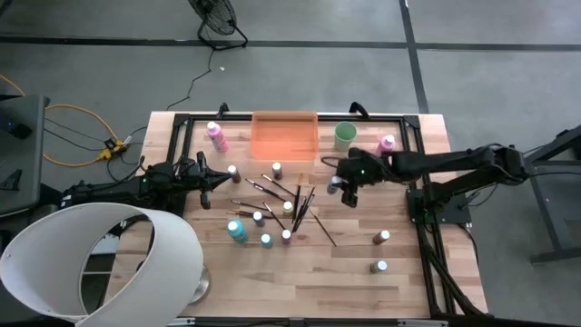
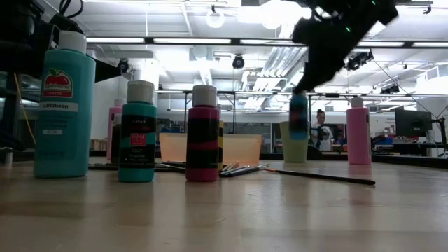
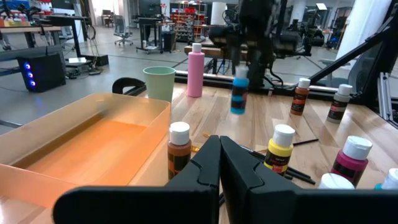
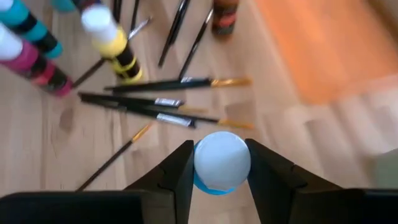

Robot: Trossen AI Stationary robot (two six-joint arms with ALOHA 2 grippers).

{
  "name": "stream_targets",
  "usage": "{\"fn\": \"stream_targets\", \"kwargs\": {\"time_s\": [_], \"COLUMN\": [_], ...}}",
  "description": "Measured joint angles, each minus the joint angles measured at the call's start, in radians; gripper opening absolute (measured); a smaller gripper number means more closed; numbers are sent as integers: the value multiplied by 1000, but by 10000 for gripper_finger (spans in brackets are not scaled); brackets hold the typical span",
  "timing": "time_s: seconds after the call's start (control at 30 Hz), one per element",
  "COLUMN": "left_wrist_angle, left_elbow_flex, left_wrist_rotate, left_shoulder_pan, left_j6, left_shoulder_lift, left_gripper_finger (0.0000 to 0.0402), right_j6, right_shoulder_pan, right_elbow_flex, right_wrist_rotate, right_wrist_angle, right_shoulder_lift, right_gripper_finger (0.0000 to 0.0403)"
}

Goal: Pick & Place Paint Supplies
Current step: Put the small blue paint bottle into the orange bin

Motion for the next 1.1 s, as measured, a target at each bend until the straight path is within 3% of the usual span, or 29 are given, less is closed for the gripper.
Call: {"fn": "stream_targets", "kwargs": {"time_s": [0.37, 0.77, 1.1], "left_wrist_angle": [0, 0, 0], "left_elbow_flex": [0, 0, 0], "left_wrist_rotate": [0, 0, 0], "left_shoulder_pan": [0, 0, 0], "left_j6": [0, 0, 0], "left_shoulder_lift": [0, 0, 0], "left_gripper_finger": [0, 0, 0], "right_j6": [-130, -123, 6], "right_shoulder_pan": [-172, -340, -447], "right_elbow_flex": [226, 501, 652], "right_wrist_rotate": [6, 63, 62], "right_wrist_angle": [-22, -21, 3], "right_shoulder_lift": [70, 403, 660], "right_gripper_finger": [123, 125, 129]}}
